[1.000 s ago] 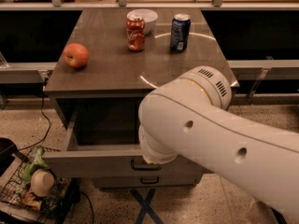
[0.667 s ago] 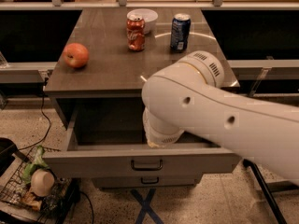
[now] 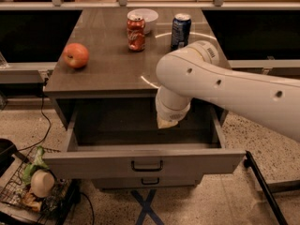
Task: Open top drawer
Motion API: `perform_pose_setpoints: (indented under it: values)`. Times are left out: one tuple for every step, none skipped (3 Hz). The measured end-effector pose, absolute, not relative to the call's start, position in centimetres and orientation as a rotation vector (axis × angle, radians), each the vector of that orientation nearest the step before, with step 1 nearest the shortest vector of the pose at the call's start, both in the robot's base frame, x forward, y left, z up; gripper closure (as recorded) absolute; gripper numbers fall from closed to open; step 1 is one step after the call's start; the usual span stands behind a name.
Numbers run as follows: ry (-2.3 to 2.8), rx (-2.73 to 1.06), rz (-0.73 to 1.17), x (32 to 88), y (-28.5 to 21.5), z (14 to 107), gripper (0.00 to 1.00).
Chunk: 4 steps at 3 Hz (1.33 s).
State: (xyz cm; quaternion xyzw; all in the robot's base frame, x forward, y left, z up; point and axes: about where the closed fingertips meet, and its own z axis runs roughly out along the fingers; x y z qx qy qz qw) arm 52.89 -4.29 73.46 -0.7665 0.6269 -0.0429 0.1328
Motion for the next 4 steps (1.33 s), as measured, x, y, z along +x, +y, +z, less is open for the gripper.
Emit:
perform_pose_setpoints:
  values:
    - [1.892,-2.187,-0.072,55.3,-6.4,70.5,1.0]
    - [1.927,-2.178,-0.012,56.0,-8.0,67.7,1.0]
    - [1.938,-2.174,0.068,55.1,-9.0,64.6,1.0]
    - [1.937,-2.17,0.13,52.9,-9.4,62.1,1.0]
